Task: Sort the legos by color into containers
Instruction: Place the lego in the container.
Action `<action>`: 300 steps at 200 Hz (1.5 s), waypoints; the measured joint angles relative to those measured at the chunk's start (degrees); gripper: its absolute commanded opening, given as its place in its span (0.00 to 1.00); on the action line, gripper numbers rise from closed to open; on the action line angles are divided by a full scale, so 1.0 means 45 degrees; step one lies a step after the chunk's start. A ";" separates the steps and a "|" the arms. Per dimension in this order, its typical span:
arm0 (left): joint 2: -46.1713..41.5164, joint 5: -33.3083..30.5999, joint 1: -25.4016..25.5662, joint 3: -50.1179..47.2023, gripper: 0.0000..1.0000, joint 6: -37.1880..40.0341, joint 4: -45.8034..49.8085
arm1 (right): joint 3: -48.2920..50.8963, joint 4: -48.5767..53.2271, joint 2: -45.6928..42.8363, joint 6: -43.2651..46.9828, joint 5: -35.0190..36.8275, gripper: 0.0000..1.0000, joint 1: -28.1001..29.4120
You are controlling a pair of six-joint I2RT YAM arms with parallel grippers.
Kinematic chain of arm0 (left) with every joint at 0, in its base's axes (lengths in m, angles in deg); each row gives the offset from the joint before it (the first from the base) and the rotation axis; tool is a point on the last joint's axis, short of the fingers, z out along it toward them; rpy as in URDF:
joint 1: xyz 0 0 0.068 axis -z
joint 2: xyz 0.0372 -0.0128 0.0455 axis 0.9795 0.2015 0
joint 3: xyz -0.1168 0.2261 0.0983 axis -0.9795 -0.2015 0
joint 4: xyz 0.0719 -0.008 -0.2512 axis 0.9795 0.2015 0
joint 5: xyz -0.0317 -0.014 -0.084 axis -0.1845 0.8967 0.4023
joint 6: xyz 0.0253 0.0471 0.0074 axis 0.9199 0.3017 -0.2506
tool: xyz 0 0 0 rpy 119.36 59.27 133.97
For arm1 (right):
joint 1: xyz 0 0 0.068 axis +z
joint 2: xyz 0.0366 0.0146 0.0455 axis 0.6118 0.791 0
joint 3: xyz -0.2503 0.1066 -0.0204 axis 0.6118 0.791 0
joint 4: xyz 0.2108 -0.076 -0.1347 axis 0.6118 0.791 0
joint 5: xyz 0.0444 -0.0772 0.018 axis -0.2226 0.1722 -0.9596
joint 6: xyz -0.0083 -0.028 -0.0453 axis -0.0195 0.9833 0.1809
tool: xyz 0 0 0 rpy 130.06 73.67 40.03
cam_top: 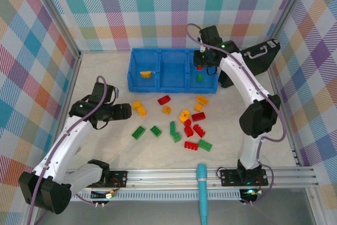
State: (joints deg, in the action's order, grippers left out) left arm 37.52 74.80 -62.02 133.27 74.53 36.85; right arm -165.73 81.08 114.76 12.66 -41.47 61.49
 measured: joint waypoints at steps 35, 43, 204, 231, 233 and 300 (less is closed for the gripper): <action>-0.0063 0.0083 0.0607 -0.0296 0.82 -0.0384 -0.0287 | -0.0665 -0.1156 0.1273 0.1365 -0.0010 0.15 0.0340; -0.0087 0.0083 0.0767 -0.0403 0.82 -0.0491 -0.0287 | -0.0753 -0.1375 0.1535 0.1613 -0.0024 0.15 0.0471; 0.0874 -0.0257 0.1613 -0.1282 0.85 -0.2152 -0.0612 | -0.1069 -0.2992 0.4702 0.3026 -0.0029 0.26 0.2069; 0.1112 -0.0369 0.1613 -0.1224 0.86 -0.2254 -0.0806 | -0.1069 -0.2982 0.4935 0.3070 -0.0029 0.31 0.2069; 0.1151 -0.0384 0.1613 -0.1209 0.86 -0.2254 -0.0811 | -0.1069 -0.2982 0.4935 0.3070 -0.0029 0.31 0.2069; 0.4002 -0.0942 0.1613 -0.0175 0.88 -0.2846 -0.1569 | -0.0685 -0.2934 0.4702 0.3109 -0.0228 0.43 0.2069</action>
State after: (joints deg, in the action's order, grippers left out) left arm 55.53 70.56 -54.76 132.49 61.72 29.79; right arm -168.81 67.88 135.92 26.64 -42.50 70.80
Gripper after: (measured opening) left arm 0.882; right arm 0.423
